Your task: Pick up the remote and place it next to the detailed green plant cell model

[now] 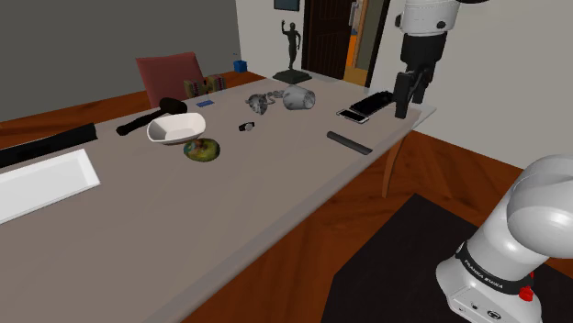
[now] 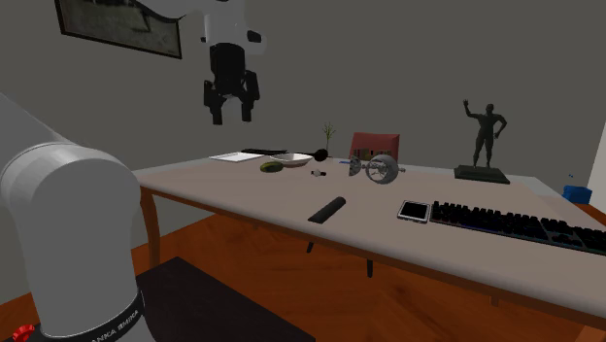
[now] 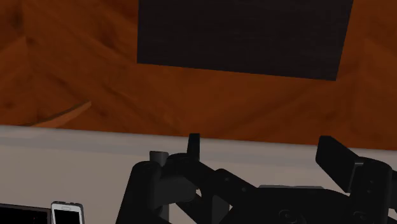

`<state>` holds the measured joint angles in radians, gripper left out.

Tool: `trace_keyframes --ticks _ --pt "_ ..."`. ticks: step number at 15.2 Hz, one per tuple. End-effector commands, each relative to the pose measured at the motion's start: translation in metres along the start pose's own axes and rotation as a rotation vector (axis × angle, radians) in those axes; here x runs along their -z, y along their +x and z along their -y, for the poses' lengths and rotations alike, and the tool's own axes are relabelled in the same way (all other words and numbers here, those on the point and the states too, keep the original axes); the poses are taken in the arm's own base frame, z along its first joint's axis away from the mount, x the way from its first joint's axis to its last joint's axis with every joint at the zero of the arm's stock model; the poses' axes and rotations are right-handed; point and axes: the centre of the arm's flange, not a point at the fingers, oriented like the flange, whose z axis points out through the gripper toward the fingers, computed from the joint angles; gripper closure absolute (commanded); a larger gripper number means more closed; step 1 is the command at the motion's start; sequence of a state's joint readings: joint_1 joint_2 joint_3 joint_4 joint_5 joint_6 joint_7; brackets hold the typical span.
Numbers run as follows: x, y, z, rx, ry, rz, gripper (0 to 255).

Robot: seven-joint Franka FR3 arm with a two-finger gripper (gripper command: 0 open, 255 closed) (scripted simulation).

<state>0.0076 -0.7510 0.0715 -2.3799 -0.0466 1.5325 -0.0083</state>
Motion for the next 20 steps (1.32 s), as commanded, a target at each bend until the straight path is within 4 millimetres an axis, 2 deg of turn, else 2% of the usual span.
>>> trace_keyframes --ticks 1,20 --pt "0.0 0.0 0.0 0.0 0.0 0.0 0" --pt "-0.15 0.187 -0.119 -0.002 0.095 0.094 0"
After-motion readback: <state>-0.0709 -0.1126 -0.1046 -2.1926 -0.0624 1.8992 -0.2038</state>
